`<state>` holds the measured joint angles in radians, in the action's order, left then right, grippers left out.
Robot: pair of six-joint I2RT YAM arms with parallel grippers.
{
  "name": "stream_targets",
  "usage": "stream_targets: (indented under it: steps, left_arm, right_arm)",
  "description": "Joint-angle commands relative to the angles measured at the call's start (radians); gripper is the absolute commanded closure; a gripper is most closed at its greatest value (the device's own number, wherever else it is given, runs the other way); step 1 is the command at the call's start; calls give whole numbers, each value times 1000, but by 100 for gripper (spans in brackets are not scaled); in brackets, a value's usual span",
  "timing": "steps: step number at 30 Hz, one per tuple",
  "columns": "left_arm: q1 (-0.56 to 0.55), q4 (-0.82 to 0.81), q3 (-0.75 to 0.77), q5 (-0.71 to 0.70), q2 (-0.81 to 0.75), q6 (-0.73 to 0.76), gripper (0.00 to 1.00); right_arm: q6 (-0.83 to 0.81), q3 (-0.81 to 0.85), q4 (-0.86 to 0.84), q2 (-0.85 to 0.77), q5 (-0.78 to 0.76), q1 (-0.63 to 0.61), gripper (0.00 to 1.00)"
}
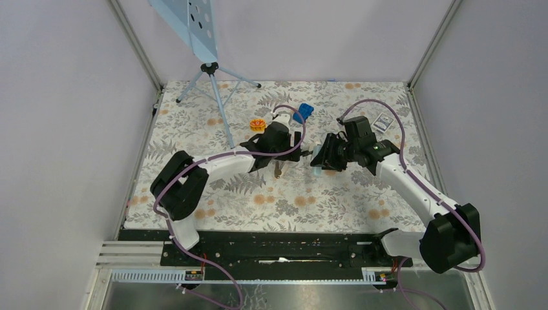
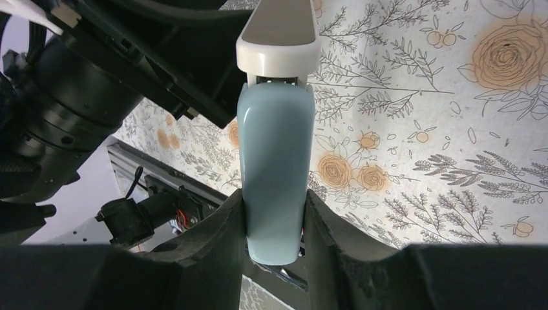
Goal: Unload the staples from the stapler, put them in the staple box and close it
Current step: Unload the staple at the center of the board.
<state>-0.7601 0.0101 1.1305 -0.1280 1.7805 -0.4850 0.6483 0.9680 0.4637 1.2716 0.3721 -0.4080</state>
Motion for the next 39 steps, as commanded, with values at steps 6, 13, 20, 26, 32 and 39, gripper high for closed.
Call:
stream_targets:
  steps: [6,13,20,26,32,39]
  left_arm:
    - [4,-54,78,-3,-6,26,14]
    - [3,-38,47,30,-49,36,14]
    - [-16,-36,-18,45,-119,20,13]
    - [-45,-18,-54,41,-177,13,13]
    - [-58,-21,-102,21,-231,12,12]
    - [-98,-212,-266,-47,-365,99,4]
  right_arm:
    - [-9,34,26,-22,169,-18,100]
    - [45,56,41,-48,38,-18,100]
    - [131,92,67,-51,-108,-12,100]
    - [174,91,93,-40,-150,31,100]
    - [178,70,108,-54,-133,84,100]
    - [175,66,109,-30,-26,132,100]
